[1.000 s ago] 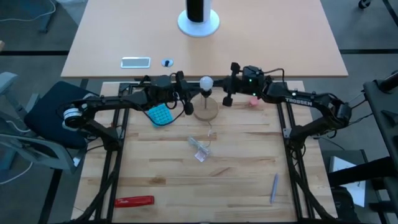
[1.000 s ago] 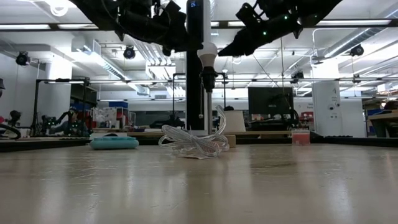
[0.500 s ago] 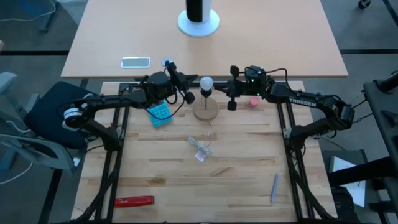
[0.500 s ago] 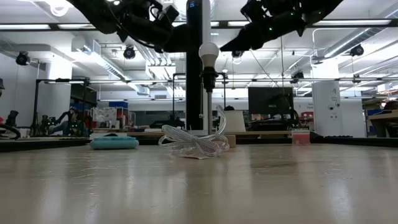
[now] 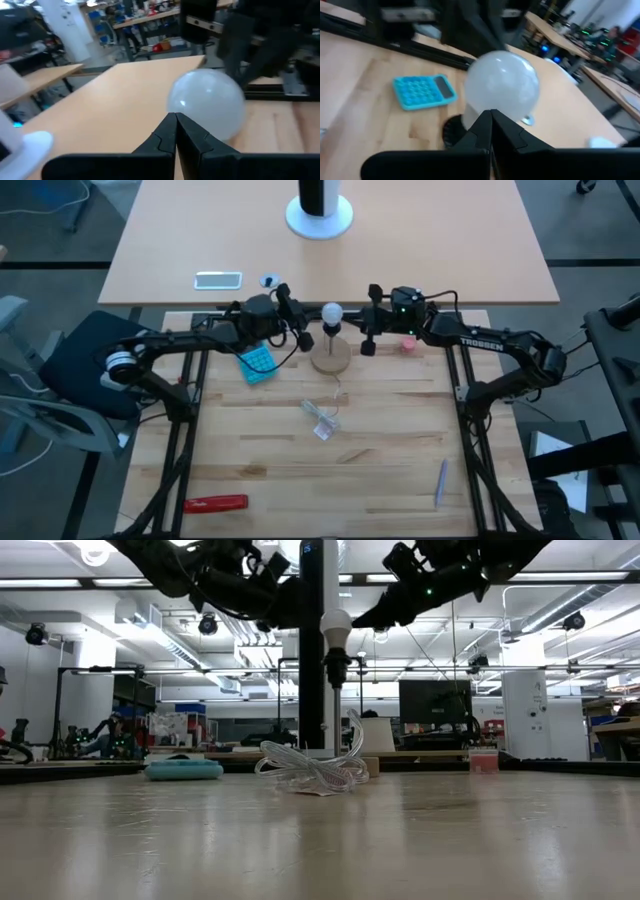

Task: Screw lightbulb
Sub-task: Remove the light bulb from the desk lamp

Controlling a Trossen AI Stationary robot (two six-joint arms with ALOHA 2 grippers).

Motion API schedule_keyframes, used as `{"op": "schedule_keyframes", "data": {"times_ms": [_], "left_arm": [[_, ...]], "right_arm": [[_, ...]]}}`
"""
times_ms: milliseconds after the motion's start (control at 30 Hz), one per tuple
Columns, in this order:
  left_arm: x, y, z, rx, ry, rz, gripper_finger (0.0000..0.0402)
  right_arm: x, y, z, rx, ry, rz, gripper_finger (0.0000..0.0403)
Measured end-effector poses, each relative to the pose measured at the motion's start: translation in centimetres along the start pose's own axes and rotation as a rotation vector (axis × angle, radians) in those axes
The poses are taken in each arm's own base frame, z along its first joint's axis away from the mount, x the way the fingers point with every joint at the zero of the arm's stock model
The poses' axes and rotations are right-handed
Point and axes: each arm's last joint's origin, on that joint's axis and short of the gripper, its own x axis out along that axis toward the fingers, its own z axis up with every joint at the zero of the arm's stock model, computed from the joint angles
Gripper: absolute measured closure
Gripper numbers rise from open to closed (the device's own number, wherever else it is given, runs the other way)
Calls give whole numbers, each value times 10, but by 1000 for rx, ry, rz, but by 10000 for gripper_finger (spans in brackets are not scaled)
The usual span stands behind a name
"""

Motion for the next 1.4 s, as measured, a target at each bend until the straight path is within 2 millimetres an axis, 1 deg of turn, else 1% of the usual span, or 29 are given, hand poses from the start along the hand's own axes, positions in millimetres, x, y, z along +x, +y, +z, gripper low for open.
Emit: {"op": "schedule_keyframes", "data": {"times_ms": [167,267,400,433,533,633,767,900,1067,1200,1400], "left_arm": [[-5,-5,0,-40,41,-103,402],[-9,-7,-5,-41,109,-129,402],[-18,0,12,-24,33,-86,402],[-18,0,12,-15,31,-69,401],[-17,2,10,13,48,0,401],[-16,7,12,37,27,81,401],[-13,10,6,32,56,94,401],[-8,11,3,26,36,104,401],[1,7,-6,27,40,23,401],[1,5,-6,27,25,-45,401],[0,2,-5,24,16,-99,402]], "right_arm": [[-1,-6,-4,0,57,-89,403],[-2,-6,-8,4,92,-80,403],[-7,-7,-8,4,113,-63,403],[-8,-7,-8,4,109,-62,403],[-9,-5,-6,6,74,2,403],[-8,-3,-4,13,23,71,403],[-7,-4,-2,13,-5,60,403],[-7,-4,-1,9,-20,52,403],[-6,-5,0,11,-32,44,403],[-7,-5,0,16,-32,43,403],[-7,-8,-1,23,-17,17,403]]}}
